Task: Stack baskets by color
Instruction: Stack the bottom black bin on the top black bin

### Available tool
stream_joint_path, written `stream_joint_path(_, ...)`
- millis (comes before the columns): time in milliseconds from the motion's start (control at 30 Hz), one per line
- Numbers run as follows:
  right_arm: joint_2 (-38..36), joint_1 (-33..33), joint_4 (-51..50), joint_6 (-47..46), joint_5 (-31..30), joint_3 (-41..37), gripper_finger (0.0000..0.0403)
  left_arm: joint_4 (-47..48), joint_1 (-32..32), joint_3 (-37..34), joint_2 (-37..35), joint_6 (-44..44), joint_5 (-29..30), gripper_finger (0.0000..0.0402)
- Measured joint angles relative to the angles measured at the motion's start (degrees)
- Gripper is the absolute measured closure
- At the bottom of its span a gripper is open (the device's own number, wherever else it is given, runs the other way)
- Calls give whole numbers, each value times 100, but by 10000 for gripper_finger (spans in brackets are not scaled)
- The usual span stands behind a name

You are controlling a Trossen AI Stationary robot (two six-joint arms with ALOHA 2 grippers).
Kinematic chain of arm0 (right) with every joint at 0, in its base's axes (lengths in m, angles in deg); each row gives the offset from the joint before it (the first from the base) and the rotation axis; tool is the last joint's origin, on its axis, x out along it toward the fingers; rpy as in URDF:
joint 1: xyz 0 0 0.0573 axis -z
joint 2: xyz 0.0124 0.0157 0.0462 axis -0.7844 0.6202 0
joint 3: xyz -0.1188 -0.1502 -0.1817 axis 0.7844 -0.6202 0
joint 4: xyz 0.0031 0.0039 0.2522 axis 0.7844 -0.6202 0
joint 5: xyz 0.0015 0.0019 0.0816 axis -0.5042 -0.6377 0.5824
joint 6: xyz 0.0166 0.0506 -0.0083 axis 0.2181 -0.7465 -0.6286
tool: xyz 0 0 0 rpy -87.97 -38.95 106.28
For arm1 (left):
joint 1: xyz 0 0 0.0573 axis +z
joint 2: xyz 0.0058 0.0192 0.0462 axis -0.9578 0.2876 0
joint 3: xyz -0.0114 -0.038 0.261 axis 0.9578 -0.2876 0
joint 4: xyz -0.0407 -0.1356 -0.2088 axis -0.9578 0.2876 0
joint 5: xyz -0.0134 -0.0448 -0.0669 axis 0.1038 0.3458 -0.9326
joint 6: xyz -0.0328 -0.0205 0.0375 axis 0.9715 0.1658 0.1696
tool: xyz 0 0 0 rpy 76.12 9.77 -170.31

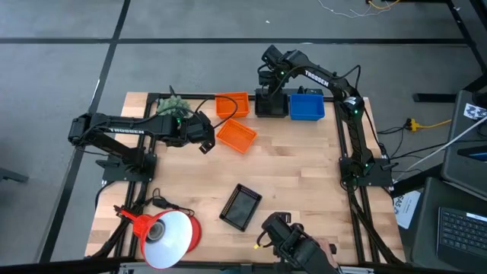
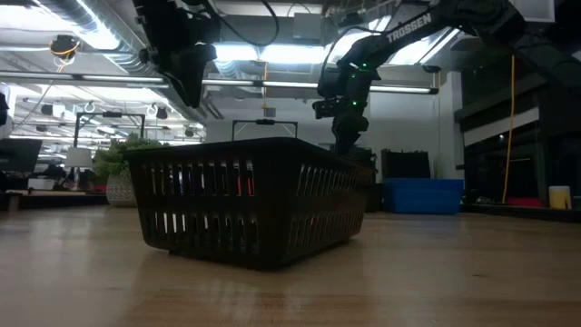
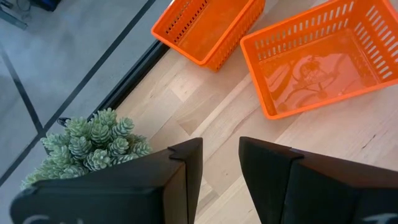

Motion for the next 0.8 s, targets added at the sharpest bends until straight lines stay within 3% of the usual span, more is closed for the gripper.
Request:
stream_joint_path(167, 2, 0, -179, -270, 51, 24, 276, 0, 0, 0, 0, 0, 0, 304)
stream_joint_path(267, 4, -111, -824, -642, 757, 48, 275, 0, 0, 0, 0, 0, 0, 304)
stream_joint_path(467, 0, -843, -2617, -227, 4037, 2, 280, 3, 0, 0, 0, -1, 0, 304)
stream_joint_path(567, -4, -1496, -2652, 539, 5350, 0, 282, 10, 0, 0, 0, -2, -2, 304)
stream_joint_path(633, -4, -1990, -2662, 761, 5473, 0, 282, 43, 0, 0, 0, -2, 0, 304)
stream_joint_path(800, -4, -3096, -2666, 921, 4344, -7, 282, 339, 2, 0, 0, -15, -1, 304)
